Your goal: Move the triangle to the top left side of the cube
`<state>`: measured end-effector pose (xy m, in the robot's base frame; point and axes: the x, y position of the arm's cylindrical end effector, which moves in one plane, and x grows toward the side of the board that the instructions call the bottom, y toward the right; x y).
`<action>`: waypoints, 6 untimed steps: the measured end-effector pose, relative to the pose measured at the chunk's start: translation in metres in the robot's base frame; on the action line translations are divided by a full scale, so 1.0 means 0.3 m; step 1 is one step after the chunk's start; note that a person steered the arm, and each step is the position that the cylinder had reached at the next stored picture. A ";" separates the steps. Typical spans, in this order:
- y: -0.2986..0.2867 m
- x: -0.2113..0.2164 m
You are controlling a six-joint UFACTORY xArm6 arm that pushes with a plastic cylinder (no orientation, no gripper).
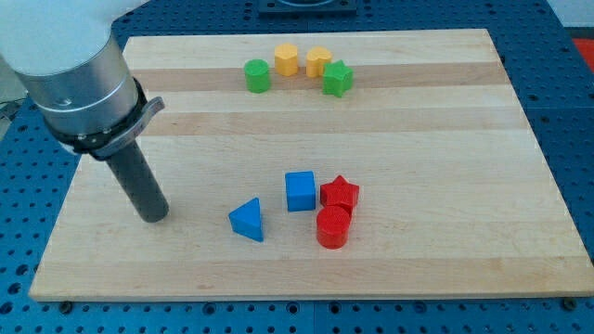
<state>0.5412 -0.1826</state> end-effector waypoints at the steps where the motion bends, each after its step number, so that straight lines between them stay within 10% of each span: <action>1: 0.199 0.217; 6: 0.351 -0.114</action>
